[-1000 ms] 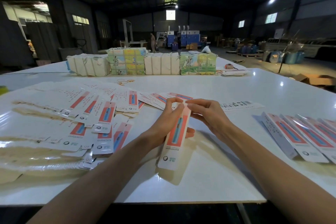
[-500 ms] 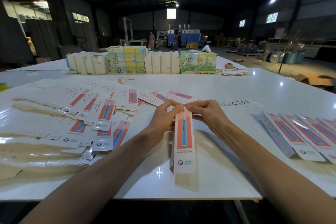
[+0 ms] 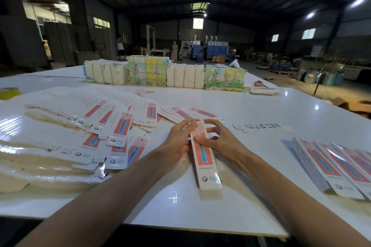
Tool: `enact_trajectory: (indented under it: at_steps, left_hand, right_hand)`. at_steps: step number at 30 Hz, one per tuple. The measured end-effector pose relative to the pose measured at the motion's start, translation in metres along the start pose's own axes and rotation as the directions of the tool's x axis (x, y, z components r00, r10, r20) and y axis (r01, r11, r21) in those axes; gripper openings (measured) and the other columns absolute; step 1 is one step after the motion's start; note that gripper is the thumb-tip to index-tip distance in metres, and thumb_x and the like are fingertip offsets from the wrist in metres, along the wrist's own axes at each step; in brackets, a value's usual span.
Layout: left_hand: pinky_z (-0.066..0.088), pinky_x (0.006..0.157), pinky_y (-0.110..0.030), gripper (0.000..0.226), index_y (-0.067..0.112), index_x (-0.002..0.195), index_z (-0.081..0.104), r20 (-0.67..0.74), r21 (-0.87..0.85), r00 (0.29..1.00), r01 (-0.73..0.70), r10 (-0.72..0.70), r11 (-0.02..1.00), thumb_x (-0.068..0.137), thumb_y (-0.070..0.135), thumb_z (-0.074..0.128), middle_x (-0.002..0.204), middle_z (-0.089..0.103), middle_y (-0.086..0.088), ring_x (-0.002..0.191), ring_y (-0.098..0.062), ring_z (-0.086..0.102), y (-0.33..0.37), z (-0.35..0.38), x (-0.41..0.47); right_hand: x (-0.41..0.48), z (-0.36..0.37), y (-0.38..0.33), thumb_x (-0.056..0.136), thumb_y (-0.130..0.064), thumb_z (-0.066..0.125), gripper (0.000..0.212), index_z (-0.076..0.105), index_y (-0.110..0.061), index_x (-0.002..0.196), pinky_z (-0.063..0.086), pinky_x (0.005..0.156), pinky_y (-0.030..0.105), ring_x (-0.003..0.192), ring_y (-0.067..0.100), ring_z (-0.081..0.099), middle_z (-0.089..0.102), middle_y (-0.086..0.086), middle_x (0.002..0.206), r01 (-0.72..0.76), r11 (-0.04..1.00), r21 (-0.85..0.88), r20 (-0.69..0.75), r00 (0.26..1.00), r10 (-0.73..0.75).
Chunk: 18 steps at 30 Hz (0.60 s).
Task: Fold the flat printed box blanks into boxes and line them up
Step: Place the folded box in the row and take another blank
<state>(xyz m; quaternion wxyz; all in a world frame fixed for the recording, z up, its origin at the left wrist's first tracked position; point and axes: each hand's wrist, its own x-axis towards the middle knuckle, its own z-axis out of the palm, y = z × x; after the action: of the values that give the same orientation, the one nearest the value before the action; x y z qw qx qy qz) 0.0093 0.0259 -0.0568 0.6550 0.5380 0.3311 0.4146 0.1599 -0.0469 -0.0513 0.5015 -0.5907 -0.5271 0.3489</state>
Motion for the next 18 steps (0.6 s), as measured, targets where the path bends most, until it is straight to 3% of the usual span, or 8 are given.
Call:
enact_trajectory:
  at_steps: [3,6,8,9,12,15,17,18]
  left_hand:
    - [0.067,0.079,-0.05,0.03,0.022,0.136,0.063,-0.026,-0.021,1.0,0.01,-0.01,1.0,0.107,0.029,0.06,0.123,0.073,-0.011,0.1,-0.033,0.078,0.001,-0.001,0.001]
    - [0.067,0.075,-0.044,0.027,0.013,0.13,0.065,-0.088,-0.076,0.996,-0.025,0.019,0.997,0.105,0.022,0.065,0.121,0.073,-0.019,0.1,-0.036,0.077,0.002,-0.004,0.003]
    - [0.066,0.08,-0.045,0.026,0.013,0.128,0.065,-0.133,-0.1,0.991,-0.047,0.033,0.994,0.104,0.022,0.067,0.125,0.071,-0.019,0.104,-0.037,0.075,0.003,-0.007,0.005]
    - [0.065,0.084,-0.047,0.027,0.013,0.129,0.065,-0.152,-0.111,0.988,-0.052,0.034,0.992,0.104,0.022,0.067,0.128,0.07,-0.018,0.107,-0.036,0.074,0.004,-0.008,0.005]
    - [0.064,0.09,-0.051,0.035,0.018,0.137,0.061,-0.186,-0.08,0.982,-0.027,0.011,0.996,0.105,0.029,0.065,0.133,0.067,-0.012,0.109,-0.035,0.073,0.008,-0.006,0.005]
    - [0.066,0.076,-0.04,0.031,0.021,0.138,0.058,-0.082,-0.086,0.996,0.028,-0.035,0.996,0.108,0.03,0.059,0.131,0.068,-0.011,0.103,-0.029,0.074,0.02,-0.001,0.0]
    - [0.062,0.078,-0.033,0.023,0.02,0.128,0.061,0.018,0.028,0.999,0.034,-0.035,0.999,0.109,0.031,0.058,0.13,0.069,-0.016,0.102,-0.024,0.071,0.03,-0.003,-0.004]
    - [0.058,0.081,-0.032,0.02,0.021,0.121,0.062,0.028,0.19,1.0,0.002,-0.008,0.982,0.107,0.035,0.06,0.129,0.069,-0.014,0.103,-0.021,0.067,0.037,-0.007,-0.004]
  right_hand:
    - [-0.005,0.006,0.002,0.088,-0.038,0.086,0.058,0.057,-0.035,0.138,0.066,0.077,0.036,0.092,0.016,0.08,0.071,-0.003,0.125,0.009,1.0,-0.022,-0.04,0.999,-0.01]
    - [-0.012,0.012,-0.004,0.102,-0.044,0.066,0.029,0.069,-0.03,0.128,0.064,0.087,0.033,0.092,0.01,0.078,0.075,-0.008,0.124,0.093,0.987,-0.132,-0.071,0.992,-0.103]
    - [-0.017,0.015,-0.013,0.106,-0.054,0.053,0.036,0.068,-0.029,0.129,0.058,0.088,0.031,0.096,0.008,0.073,0.073,-0.011,0.126,0.161,0.883,-0.441,-0.065,0.975,-0.21]
    - [-0.018,0.017,-0.017,0.106,-0.061,0.048,0.044,0.063,-0.028,0.13,0.055,0.086,0.037,0.097,0.013,0.07,0.07,-0.011,0.124,0.171,0.776,-0.608,-0.034,0.97,-0.241]
    - [-0.022,0.033,-0.022,0.101,-0.073,0.04,0.066,0.033,-0.023,0.145,0.04,0.063,0.038,0.085,0.024,0.056,0.051,-0.003,0.116,0.133,0.466,-0.875,0.056,0.983,-0.175]
    - [-0.027,0.039,-0.024,0.107,-0.059,0.043,0.078,0.009,-0.015,0.161,0.05,0.071,0.04,0.1,0.034,0.067,0.046,0.008,0.136,0.092,0.384,-0.919,0.038,0.989,-0.146]
    - [-0.032,0.029,-0.025,0.109,-0.049,0.044,0.061,0.021,-0.015,0.154,0.049,0.074,0.043,0.103,0.042,0.067,0.05,0.012,0.132,0.093,0.398,-0.913,0.015,0.981,-0.194]
    - [-0.035,0.02,-0.024,0.109,-0.046,0.045,0.052,0.027,-0.016,0.147,0.047,0.073,0.044,0.103,0.042,0.067,0.051,0.012,0.128,0.077,0.418,-0.905,-0.009,0.98,-0.198]
